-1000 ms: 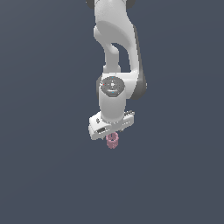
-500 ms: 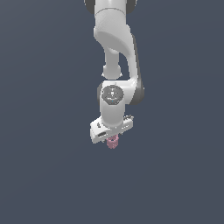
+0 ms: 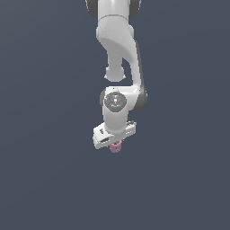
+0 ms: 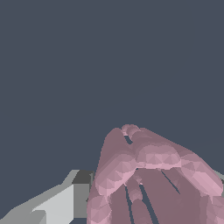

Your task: Pick up the object and move it to a goal position.

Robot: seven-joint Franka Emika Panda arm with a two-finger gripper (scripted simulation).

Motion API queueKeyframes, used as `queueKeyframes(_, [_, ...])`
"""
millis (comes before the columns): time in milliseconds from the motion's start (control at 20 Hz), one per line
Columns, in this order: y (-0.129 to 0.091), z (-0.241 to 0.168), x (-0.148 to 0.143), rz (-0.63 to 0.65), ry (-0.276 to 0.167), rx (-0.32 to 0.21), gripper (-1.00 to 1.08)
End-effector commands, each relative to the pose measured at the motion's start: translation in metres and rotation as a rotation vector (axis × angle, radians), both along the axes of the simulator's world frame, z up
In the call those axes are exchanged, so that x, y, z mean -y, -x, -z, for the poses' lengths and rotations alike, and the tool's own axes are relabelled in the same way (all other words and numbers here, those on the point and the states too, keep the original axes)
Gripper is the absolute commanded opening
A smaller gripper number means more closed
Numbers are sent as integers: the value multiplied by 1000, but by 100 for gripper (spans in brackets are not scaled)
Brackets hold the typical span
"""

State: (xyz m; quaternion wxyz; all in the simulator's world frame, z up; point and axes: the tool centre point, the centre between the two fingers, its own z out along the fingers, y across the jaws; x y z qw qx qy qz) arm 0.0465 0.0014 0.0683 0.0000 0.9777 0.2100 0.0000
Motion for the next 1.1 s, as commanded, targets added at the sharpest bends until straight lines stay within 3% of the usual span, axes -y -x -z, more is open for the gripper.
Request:
queueKeyframes(0, [0,0,0,0,0,0,-100])
queueKeyframes(600, [3,0,4,0,0,0,-100])
queueKeyframes(1050, [30,-6,35,0,0,0,-100])
